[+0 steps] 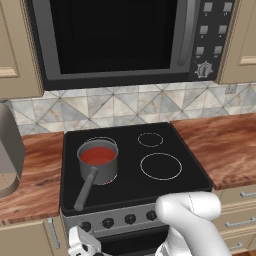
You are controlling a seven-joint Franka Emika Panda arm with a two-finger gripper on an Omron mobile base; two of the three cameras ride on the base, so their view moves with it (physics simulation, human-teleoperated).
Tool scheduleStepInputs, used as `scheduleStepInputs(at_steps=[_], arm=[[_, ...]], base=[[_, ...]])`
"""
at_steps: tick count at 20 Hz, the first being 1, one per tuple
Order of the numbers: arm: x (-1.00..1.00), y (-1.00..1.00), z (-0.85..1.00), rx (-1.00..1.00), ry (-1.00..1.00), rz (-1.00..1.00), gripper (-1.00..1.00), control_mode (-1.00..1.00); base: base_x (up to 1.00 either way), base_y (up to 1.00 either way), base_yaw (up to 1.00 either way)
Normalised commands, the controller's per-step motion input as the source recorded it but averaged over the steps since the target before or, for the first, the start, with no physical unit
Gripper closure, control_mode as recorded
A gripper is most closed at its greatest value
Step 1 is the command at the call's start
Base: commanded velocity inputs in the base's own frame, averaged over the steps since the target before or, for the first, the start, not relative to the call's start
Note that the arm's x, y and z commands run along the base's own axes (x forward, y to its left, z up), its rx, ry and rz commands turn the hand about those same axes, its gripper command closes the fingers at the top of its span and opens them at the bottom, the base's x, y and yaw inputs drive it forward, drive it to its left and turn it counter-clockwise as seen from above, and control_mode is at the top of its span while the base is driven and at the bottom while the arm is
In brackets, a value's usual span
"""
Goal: Wait until the marinara sauce is simmered to a deep red color and then turn off the stove.
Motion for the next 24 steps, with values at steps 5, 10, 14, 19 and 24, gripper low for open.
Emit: scheduleStepInputs(at_steps=[5, 10, 14, 19, 24], arm=[[0.00, 0.00, 0.00, 0.00, 0.00, 0.00, -1.00, -1.00], [0.00, 0.00, 0.00, 0.00, 0.00, 0.00, -1.00, -1.00], [0.00, 0.00, 0.00, 0.00, 0.00, 0.00, -1.00, -1.00], [0.00, 0.00, 0.00, 0.00, 0.00, 0.00, -1.00, -1.00], [0.00, 0.00, 0.00, 0.00, 0.00, 0.00, -1.00, -1.00]], base=[[0.00, 0.00, 0.00], [0.00, 0.00, 0.00], [0.00, 0.00, 0.00], [0.00, 0.00, 0.00], [0.00, 0.00, 0.00]])
